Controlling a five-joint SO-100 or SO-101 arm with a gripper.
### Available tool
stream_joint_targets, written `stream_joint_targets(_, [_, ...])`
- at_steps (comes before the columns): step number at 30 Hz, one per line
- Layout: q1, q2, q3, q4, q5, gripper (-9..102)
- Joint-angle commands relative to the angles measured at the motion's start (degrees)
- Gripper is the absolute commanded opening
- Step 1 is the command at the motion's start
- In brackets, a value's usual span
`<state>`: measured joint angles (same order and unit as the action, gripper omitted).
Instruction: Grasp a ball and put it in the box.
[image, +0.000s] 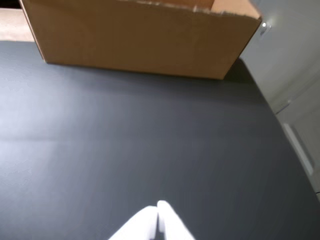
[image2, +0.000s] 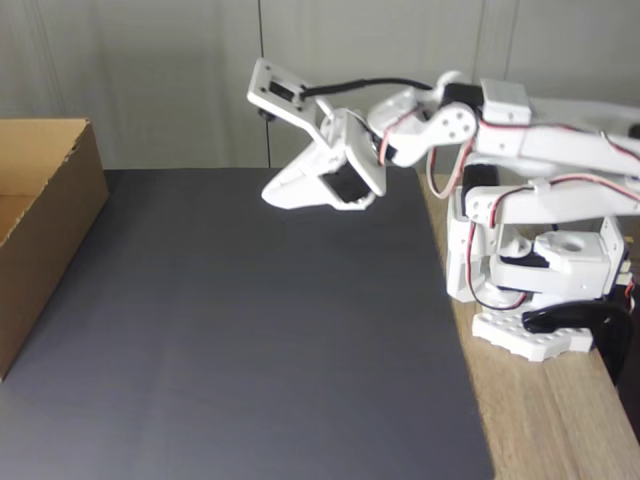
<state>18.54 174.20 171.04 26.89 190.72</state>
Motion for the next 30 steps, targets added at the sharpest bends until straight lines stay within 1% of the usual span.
stream_joint_targets(1, [-0.53, 4.75, 2.11, 0.35, -0.53, 0])
stream_joint_targets(3, [-0.53, 5.01, 3.25, 1.05, -0.53, 0])
stream_joint_targets(11, [-0.44, 5.1, 9.23, -0.44, -0.53, 0])
stream_joint_targets(15, [-0.97, 2.81, 9.32, 4.83, -0.44, 0])
stream_joint_targets(19, [-2.46, 1.93, 9.32, 14.85, -0.35, 0])
stream_joint_targets(23, [-3.25, 3.25, 9.32, 23.12, -0.09, 0])
stream_joint_targets(30, [-3.34, 5.19, 9.32, 32.96, 1.05, 0])
